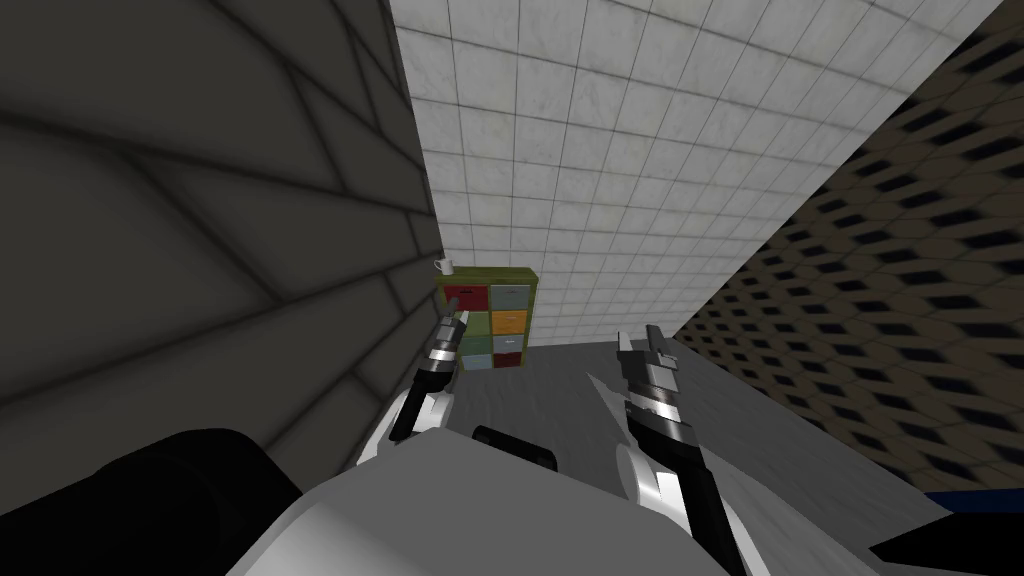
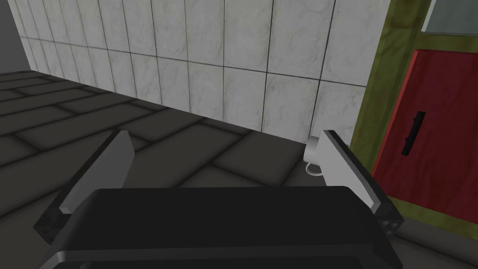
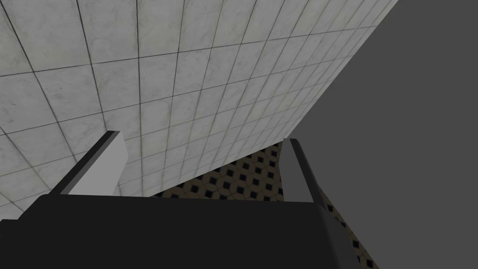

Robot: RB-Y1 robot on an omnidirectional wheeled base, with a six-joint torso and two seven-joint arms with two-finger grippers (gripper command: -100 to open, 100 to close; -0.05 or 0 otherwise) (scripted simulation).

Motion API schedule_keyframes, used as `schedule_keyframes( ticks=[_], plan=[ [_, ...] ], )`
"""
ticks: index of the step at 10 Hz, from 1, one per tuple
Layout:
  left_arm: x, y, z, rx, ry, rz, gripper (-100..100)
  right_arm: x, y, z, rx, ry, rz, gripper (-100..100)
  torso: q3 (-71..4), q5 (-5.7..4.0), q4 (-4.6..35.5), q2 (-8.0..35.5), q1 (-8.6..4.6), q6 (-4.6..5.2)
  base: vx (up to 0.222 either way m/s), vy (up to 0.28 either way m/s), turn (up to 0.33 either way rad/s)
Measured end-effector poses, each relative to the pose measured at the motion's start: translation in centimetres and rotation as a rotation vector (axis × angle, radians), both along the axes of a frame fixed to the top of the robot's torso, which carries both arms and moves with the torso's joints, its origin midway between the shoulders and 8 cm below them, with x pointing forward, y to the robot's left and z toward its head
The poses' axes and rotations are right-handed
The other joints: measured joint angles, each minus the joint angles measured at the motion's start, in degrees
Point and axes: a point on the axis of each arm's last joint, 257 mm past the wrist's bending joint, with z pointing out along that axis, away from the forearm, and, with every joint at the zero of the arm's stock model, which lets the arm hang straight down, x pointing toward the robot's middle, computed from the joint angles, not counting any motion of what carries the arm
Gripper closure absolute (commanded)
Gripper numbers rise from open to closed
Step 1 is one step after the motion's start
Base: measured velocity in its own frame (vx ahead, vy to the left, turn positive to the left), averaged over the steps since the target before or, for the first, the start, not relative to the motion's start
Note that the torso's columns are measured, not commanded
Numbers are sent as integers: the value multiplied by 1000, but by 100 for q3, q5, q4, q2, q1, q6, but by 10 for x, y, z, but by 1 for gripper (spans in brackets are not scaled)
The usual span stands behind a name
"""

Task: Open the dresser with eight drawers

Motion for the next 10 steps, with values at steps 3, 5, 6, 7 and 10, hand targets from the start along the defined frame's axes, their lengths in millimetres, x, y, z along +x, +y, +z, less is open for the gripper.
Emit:
schedule_keyframes(
  ticks=[3,5,6,7,10],
  plan=[
    [0,0,0,0,0,0,0,0,0,0,0,0,0,0,-2014,0,1006,1003,0,0,0,0,0],
    [0,0,0,0,0,0,0,0,0,0,0,0,0,0,-3692,0,1846,1845,0,0,0,0,0],
    [0,0,0,0,0,0,0,0,0,0,0,0,0,0,-4536,0,2268,2269,0,0,0,0,0],
    [0,0,0,0,0,0,0,0,0,0,0,0,0,0,-5381,0,2691,2692,0,0,0,0,0],
    [0,0,0,0,0,0,-100,0,0,0,0,0,0,0,-7919,0,3960,3962,0,0,7,-2,1]
  ],
)
